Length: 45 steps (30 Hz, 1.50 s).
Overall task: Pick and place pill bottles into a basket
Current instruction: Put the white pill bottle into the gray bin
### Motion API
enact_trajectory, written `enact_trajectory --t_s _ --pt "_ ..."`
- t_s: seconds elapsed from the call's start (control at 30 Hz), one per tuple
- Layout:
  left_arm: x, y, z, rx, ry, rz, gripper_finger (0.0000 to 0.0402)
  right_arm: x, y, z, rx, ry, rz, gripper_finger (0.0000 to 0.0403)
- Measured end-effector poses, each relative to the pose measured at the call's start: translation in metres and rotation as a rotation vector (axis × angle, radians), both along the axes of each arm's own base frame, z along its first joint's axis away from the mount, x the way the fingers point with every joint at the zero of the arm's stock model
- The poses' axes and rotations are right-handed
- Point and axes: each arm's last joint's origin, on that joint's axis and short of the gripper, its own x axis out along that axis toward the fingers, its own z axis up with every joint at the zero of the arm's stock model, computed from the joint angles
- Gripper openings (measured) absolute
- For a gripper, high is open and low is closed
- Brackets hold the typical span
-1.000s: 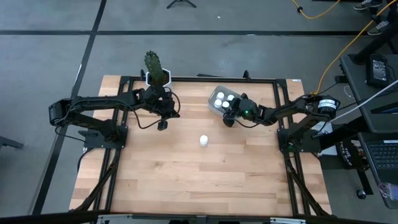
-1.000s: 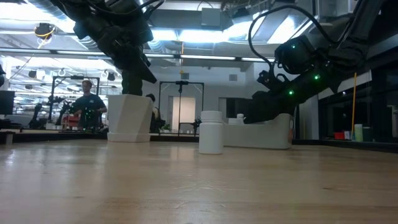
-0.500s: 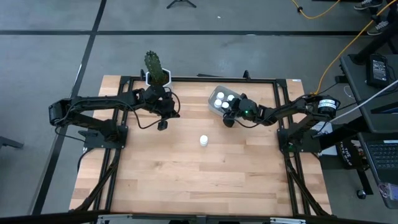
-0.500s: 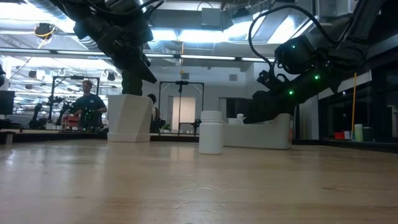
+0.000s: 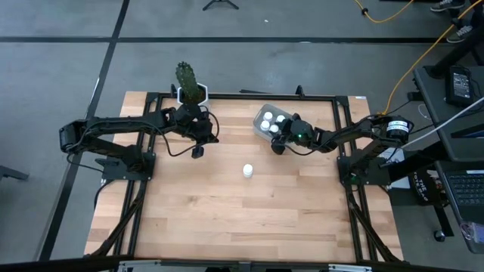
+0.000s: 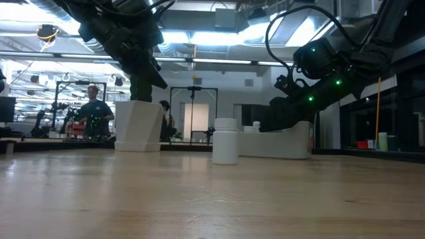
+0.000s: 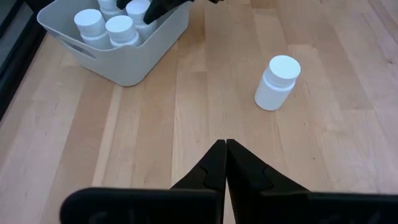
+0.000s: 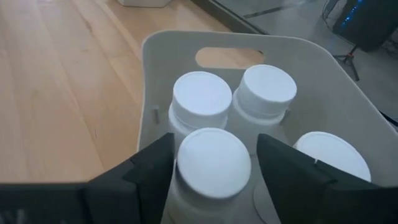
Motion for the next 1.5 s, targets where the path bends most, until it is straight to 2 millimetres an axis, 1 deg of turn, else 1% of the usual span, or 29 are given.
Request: enact_trajectory --t_s 0.17,0.4,0.7,0.83,0.9,0.97,1.1,1.2,1.3,1.37,1.5 --pt "0.000 0.000 0.000 0.000 0.000 0.000 0.0011 0.000 0.000 0.000 -0.015 0.008 0.008 0.0248" --pt "0.000 0.000 0.000 -0.003 0.000 0.003 0.0005 0.000 0.000 0.004 -0.042 0.014 0.023 0.0250" --pt "0.000 0.000 0.000 -0.006 0.001 0.005 0.0009 -0.002 0.005 0.032 -0.090 -0.049 0.047 0.0250" --pt "0.000 0.000 0.000 -0.004 0.001 0.008 0.0013 -0.005 0.009 0.043 -0.100 -0.022 0.068 0.0246" --pt "0.000 0.000 0.000 -0.001 0.003 0.012 0.0013 -0.009 0.012 0.050 -0.109 -0.024 0.078 0.0233" --pt "0.000 0.000 0.000 0.000 0.003 0.013 0.0013 -0.013 0.014 0.060 -0.131 -0.040 0.086 0.0208" --pt "0.000 0.001 0.000 0.024 0.006 0.035 0.0024 -0.023 0.018 0.077 -0.162 -0.063 0.099 0.0136" --pt "0.002 0.000 0.001 0.064 0.002 0.066 0.0048 -0.030 0.023 0.084 -0.161 -0.059 0.110 0.0076" --pt "0.009 -0.004 0.005 0.097 -0.054 0.058 0.0084 -0.036 0.026 0.088 -0.158 -0.049 0.118 0.0021" --pt "0.011 -0.008 0.005 0.098 -0.064 0.027 0.0113 -0.038 0.027 0.090 -0.159 -0.054 0.118 0.0007" --pt "0.014 -0.020 0.006 0.116 -0.067 -0.038 0.0171 -0.039 0.027 0.093 -0.156 -0.080 0.111 0.0020"
